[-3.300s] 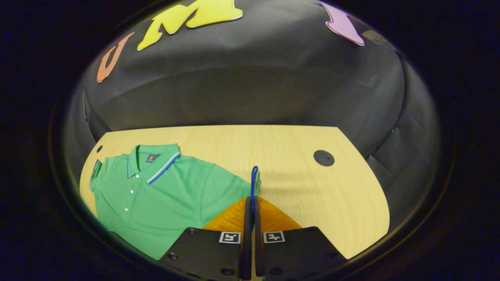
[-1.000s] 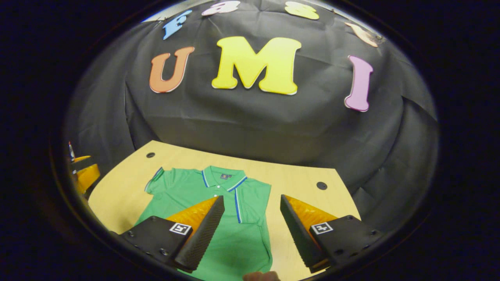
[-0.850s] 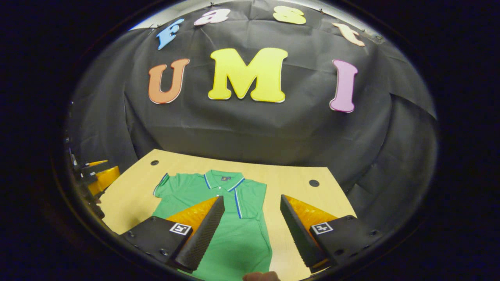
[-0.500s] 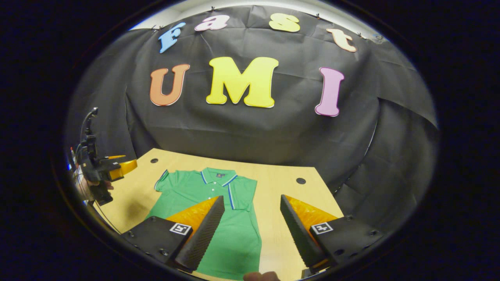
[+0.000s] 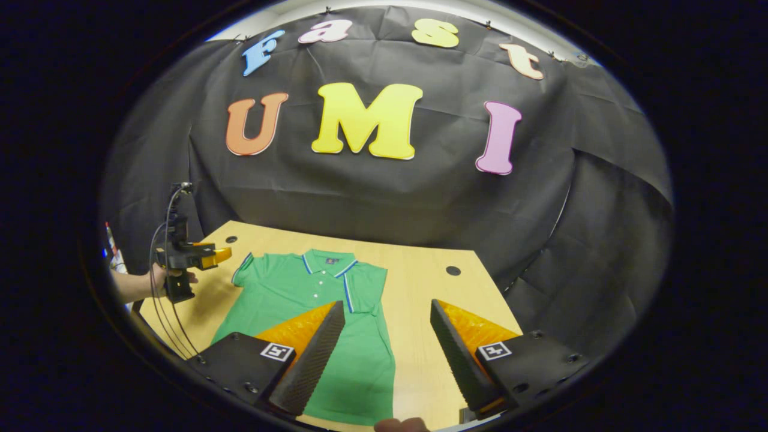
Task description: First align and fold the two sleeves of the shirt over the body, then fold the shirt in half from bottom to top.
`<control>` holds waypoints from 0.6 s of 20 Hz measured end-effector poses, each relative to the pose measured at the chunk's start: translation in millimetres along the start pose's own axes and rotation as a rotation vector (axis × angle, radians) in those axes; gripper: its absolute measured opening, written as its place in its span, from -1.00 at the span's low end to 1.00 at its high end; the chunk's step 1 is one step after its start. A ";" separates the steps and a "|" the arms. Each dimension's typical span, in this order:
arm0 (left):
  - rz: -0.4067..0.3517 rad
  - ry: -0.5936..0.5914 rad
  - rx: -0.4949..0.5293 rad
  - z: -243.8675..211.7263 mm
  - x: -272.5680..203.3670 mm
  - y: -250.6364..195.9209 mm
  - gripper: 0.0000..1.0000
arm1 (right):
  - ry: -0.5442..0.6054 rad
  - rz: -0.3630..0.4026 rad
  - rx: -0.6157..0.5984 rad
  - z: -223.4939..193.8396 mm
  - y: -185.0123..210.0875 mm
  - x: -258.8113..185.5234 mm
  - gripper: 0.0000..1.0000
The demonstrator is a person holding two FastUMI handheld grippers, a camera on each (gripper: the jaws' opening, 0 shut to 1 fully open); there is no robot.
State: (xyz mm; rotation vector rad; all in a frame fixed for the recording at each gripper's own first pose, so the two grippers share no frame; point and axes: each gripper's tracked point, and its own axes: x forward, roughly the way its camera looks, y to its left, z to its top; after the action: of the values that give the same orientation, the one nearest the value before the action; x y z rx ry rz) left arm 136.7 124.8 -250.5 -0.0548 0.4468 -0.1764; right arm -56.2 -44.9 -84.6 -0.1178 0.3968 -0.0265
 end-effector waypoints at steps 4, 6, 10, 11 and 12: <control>0.000 0.068 0.024 -23.7 40.3 11.0 0.94 | 0.036 -0.017 0.008 -7.3 -5.0 6.4 0.86; 0.005 0.086 0.002 -29.6 56.9 16.0 0.94 | 0.058 -0.030 0.014 -12.5 -8.4 11.5 0.86; 0.026 0.137 0.003 -45.0 81.8 26.1 1.00 | 0.094 -0.034 0.028 -18.4 -9.0 22.9 0.87; 0.025 0.152 0.006 -49.6 85.8 27.1 0.89 | 0.100 -0.033 0.031 -19.5 -8.6 26.1 0.87; 0.021 0.165 0.011 -53.2 89.1 26.9 0.87 | 0.107 -0.032 0.034 -21.0 -8.0 28.9 0.87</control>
State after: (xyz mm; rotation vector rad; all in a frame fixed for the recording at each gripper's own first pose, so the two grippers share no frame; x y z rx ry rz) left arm 196.9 134.3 -338.7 -0.0253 0.6109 -0.1637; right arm -37.7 -56.6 -114.0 -0.0892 0.5010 -0.0713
